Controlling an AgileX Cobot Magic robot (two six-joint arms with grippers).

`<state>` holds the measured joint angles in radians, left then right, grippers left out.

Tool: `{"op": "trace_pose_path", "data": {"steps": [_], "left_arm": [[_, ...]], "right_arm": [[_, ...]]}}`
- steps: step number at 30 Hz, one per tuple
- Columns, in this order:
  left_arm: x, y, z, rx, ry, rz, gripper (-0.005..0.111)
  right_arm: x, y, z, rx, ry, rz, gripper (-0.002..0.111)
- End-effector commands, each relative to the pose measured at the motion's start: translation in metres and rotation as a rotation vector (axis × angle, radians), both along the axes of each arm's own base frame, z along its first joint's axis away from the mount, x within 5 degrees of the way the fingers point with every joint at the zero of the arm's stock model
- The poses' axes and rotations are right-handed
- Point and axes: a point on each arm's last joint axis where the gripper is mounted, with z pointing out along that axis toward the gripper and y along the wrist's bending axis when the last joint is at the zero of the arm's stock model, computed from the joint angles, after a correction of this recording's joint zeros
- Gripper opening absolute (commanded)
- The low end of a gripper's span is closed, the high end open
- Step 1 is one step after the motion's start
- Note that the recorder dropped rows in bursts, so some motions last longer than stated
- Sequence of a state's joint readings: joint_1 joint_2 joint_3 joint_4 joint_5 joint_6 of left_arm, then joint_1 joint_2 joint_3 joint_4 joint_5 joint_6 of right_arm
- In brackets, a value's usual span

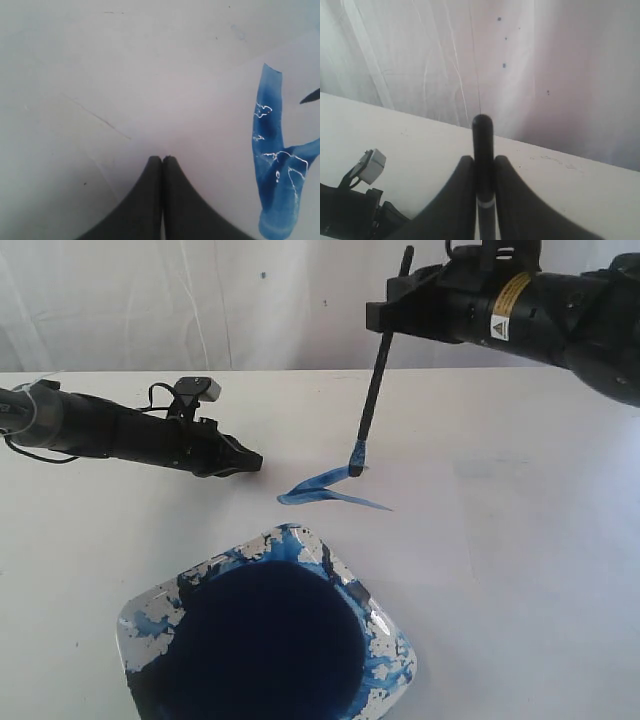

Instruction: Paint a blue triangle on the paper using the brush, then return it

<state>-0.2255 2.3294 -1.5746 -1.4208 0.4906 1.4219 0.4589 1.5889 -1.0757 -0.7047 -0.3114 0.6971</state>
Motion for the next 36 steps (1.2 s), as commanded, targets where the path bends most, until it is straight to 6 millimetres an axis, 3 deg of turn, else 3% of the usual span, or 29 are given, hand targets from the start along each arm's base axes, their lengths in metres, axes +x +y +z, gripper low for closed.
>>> {"op": "trace_pose_path", "data": {"steps": [1, 20, 36], "left_arm": [[0.0, -0.003, 0.001, -0.02, 0.008, -0.002, 0.0], [0.0, -0.003, 0.001, -0.02, 0.008, -0.002, 0.0], [0.0, -0.003, 0.001, -0.02, 0.008, -0.002, 0.0]], "right_arm": [[0.003, 0.007, -0.005, -0.004, -0.081, 0.065, 0.0], [0.01, 0.004, -0.02, -0.12, -0.061, 0.019, 0.0], [0.008, -0.002, -0.019, -0.122, 0.018, -0.04, 0.0]]}}
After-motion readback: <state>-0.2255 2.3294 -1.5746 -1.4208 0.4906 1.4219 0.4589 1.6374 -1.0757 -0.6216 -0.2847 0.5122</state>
